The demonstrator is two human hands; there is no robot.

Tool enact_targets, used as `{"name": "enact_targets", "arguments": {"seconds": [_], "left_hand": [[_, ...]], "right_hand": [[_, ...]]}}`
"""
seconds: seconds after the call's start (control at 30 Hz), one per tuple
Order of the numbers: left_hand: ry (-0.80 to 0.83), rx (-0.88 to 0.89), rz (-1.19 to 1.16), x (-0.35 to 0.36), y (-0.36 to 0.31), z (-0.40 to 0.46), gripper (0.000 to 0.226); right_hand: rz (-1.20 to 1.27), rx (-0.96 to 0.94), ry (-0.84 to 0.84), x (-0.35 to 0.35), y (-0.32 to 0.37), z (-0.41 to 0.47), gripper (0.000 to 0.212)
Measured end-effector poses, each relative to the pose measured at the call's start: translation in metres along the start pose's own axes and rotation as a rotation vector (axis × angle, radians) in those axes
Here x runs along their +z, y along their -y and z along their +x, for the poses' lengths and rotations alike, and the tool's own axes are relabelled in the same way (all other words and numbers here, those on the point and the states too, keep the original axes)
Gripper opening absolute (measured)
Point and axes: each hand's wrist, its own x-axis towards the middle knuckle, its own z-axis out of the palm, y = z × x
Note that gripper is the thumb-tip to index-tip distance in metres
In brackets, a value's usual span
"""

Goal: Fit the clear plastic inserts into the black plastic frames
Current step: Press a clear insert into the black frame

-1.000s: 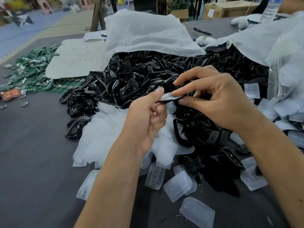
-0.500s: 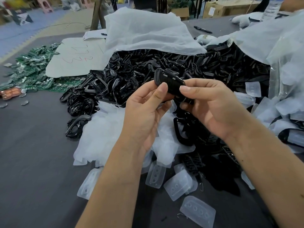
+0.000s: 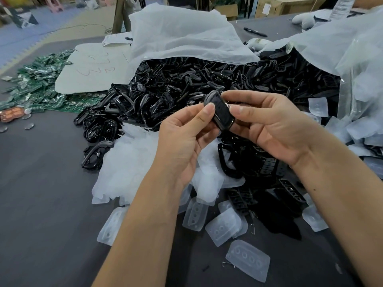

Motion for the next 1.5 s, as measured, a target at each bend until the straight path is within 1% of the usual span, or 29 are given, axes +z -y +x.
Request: {"name": "enact_targets", "arguments": {"seconds": [0.13,0.2,0.27,0.3,0.37,0.43,0.5,0.53,0.57,0.63,0.67,0.73,0.77,0.8,0.83,0.9,0.93,0.97,1.13,1.3,1.5], "left_hand": [[0.029,-0.006,0.04,0.0,0.0,0.0,0.021],[0.025,0.005,0.063,0.0,0.0,0.0,0.016],[0.006,0.02,0.091,0.001,0.003,0.0,0.01],[-0.011,0.027,0.116,0.001,0.005,0.001,0.011],[-0.067,0.027,0.16,0.004,0.008,0.002,0.017],[-0.128,-0.029,0.126,0.006,0.008,0.002,0.032],[-0.141,-0.09,0.06,0.006,0.005,0.003,0.044],[-0.127,-0.094,0.058,0.005,0.004,0.004,0.042],[-0.115,-0.082,0.073,0.004,0.004,0.004,0.035],[-0.12,-0.045,0.118,0.002,0.007,0.004,0.014],[-0.125,-0.03,0.139,0.002,0.008,0.004,0.009],[-0.12,-0.003,0.161,0.001,0.009,0.003,0.009],[-0.113,0.011,0.172,0.001,0.01,0.003,0.009],[-0.105,0.026,0.184,0.001,0.011,0.003,0.011],[-0.098,0.042,0.194,0.001,0.011,0.002,0.012],[-0.093,0.072,0.21,0.002,0.012,0.002,0.014],[-0.091,0.085,0.22,0.002,0.012,0.002,0.015],[-0.088,0.095,0.231,0.002,0.013,0.002,0.016],[-0.064,0.131,0.282,0.002,0.014,0.002,0.019],[-0.078,0.185,0.318,0.001,0.018,0.003,0.005],[-0.109,0.234,0.356,0.0,0.022,0.004,0.014]], "right_hand": [[-0.017,-0.03,-0.011,-0.004,0.001,0.0,0.035],[-0.043,-0.06,-0.02,-0.005,0.002,0.0,0.035],[-0.132,-0.12,-0.041,-0.005,0.002,0.0,0.033],[-0.231,-0.175,-0.067,-0.004,0.002,0.0,0.032],[-0.555,-0.352,-0.151,-0.002,0.002,0.0,0.028],[-0.913,-0.539,-0.19,-0.001,0.004,0.0,0.025],[-1.171,-0.678,-0.139,0.001,0.007,-0.002,0.021],[-1.252,-0.708,-0.099,0.001,0.007,-0.002,0.02],[-1.29,-0.709,-0.063,0.001,0.007,-0.002,0.02],[-1.242,-0.691,-0.034,0.001,0.005,-0.002,0.02],[-1.181,-0.702,-0.057,0.0,0.004,-0.002,0.019],[-1.044,-0.74,-0.17,-0.002,0.001,-0.002,0.019],[-0.964,-0.714,-0.241,-0.004,-0.001,-0.001,0.022],[-0.871,-0.637,-0.292,-0.006,-0.001,0.0,0.024],[-0.77,-0.52,-0.301,-0.008,-0.002,0.002,0.022],[-0.573,-0.267,-0.234,-0.008,-0.004,0.002,0.014],[-0.502,-0.183,-0.206,-0.008,-0.005,0.002,0.01],[-0.472,-0.141,-0.197,-0.007,-0.006,0.002,0.01],[-0.479,-0.149,-0.209,-0.005,-0.01,0.003,0.013],[-0.515,-0.173,-0.228,-0.005,-0.011,0.003,0.011],[-0.519,-0.16,-0.216,-0.002,-0.014,0.004,0.009]]}}
